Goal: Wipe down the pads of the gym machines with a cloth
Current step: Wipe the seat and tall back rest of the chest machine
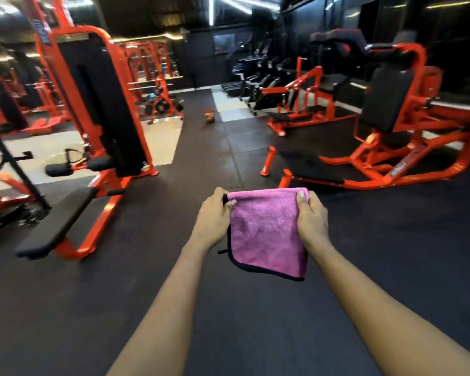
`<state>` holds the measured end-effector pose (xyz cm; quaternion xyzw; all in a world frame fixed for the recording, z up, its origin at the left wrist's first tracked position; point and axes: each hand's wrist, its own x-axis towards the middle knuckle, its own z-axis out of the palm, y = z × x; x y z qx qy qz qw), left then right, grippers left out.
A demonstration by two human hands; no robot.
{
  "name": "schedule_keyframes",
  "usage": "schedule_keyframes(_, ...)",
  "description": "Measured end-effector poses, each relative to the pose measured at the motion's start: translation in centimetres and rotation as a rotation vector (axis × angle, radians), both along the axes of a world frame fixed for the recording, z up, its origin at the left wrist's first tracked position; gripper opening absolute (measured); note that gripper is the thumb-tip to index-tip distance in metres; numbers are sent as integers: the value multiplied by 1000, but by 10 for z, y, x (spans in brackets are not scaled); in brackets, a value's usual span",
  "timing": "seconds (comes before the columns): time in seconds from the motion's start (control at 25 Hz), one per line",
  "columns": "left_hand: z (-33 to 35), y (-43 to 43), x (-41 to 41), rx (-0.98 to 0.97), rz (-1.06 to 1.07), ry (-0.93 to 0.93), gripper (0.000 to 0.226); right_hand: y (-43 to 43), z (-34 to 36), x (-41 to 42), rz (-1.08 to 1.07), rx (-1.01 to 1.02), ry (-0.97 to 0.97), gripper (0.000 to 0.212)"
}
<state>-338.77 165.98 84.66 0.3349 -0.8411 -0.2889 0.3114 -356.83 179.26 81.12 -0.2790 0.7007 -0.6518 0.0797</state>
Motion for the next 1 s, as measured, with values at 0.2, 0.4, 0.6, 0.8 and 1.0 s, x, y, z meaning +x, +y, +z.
schedule_keyframes(0.2, -30, -111, -154, -22, -113, 44, 14, -93, -29, -136, -124, -46, -8, 31)
schedule_keyframes(0.4, -23, -219, -339, -18, -199, 88, 13, -192, -22, -307, -209, -82, -23, 34)
schedule_keyframes(0.6, -16, -308, -507, -9, -252, 149, 12, -265, -5, -453, -288, -63, -22, 37)
schedule_keyframes(0.8, -37, -385, -675, 28, -294, 217, 21, -344, -22, -607, -382, -44, 35, 35)
schedule_keyframes(1.0, -45, -481, -862, 29, -378, 255, 21, -432, -22, -776, -479, -7, 70, 30)
